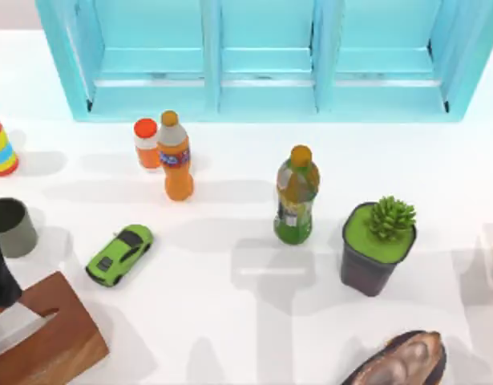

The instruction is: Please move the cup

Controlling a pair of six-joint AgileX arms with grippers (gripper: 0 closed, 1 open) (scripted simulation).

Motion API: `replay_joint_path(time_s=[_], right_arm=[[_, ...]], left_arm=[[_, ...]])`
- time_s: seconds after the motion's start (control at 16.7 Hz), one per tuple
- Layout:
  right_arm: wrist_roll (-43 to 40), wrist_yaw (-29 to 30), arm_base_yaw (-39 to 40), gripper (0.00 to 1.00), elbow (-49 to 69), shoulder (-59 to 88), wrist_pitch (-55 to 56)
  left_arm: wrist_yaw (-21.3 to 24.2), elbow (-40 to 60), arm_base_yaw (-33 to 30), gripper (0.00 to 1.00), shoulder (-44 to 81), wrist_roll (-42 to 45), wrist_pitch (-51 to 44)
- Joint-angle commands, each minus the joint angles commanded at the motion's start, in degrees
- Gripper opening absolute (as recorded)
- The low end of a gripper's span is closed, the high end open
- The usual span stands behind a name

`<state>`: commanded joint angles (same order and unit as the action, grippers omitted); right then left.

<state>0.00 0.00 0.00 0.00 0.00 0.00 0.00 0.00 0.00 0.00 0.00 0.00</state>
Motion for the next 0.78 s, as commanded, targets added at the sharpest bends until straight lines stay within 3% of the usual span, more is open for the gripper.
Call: replay_joint_path(time_s=[0.36, 0.78], right_arm=[[0.00, 0.00, 0.00, 1.00, 0.00, 0.00, 0.00], [0.00, 0.00, 0.00, 1.00, 0.00, 0.00, 0.00]], left_arm=[[0.37, 5.50, -0.44, 1.00, 6.00, -0.03, -4.80], [-0.06, 30.71, -1.46, 1.00, 36.79, -0.38, -26.99]])
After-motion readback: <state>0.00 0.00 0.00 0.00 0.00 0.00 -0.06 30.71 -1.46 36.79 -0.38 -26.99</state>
